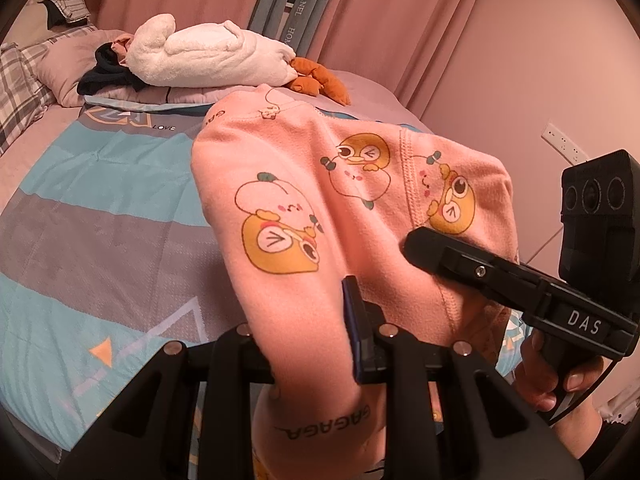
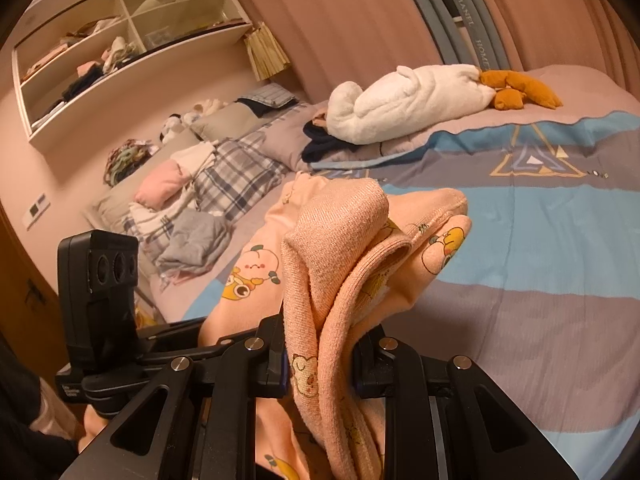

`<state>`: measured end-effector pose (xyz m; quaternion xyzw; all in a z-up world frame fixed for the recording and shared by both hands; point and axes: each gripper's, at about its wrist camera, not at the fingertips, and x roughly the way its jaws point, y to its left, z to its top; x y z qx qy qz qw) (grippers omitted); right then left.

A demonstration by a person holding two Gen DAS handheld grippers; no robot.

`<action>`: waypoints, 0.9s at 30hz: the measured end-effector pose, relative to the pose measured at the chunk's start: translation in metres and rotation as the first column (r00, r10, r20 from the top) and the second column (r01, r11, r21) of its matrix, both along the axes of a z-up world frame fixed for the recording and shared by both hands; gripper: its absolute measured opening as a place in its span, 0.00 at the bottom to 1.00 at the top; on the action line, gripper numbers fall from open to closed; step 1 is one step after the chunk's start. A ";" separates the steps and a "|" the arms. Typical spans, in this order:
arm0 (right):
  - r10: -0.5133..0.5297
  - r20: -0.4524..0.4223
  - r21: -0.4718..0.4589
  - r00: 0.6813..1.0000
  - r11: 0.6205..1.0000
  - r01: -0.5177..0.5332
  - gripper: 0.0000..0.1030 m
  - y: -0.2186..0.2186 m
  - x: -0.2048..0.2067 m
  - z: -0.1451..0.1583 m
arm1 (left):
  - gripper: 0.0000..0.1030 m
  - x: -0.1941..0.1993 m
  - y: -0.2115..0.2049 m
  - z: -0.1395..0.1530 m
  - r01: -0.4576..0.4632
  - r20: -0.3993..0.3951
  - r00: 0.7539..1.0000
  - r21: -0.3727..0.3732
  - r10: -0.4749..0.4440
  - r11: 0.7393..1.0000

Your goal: Fold small clothes

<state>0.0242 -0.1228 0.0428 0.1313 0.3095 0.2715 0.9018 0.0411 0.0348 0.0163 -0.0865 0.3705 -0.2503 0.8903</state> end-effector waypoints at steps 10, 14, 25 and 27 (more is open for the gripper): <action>0.022 0.006 -0.036 1.000 0.999 -0.022 0.23 0.012 0.008 0.001 | 0.24 0.002 0.007 0.000 -0.028 0.006 1.000 -0.003 0.028 1.000; 0.034 0.007 -0.046 0.999 0.998 -0.034 0.23 0.016 0.011 0.002 | 0.24 0.003 0.010 0.000 -0.041 0.009 0.999 -0.001 0.041 0.999; 0.063 0.003 -0.062 0.998 0.996 -0.063 0.23 0.030 0.021 0.000 | 0.24 0.009 0.019 -0.003 -0.075 0.000 0.997 0.006 0.075 0.997; 0.066 -0.001 -0.059 0.998 0.996 -0.066 0.23 0.030 0.023 -0.002 | 0.24 0.010 0.020 -0.003 -0.081 -0.002 0.997 0.006 0.082 0.997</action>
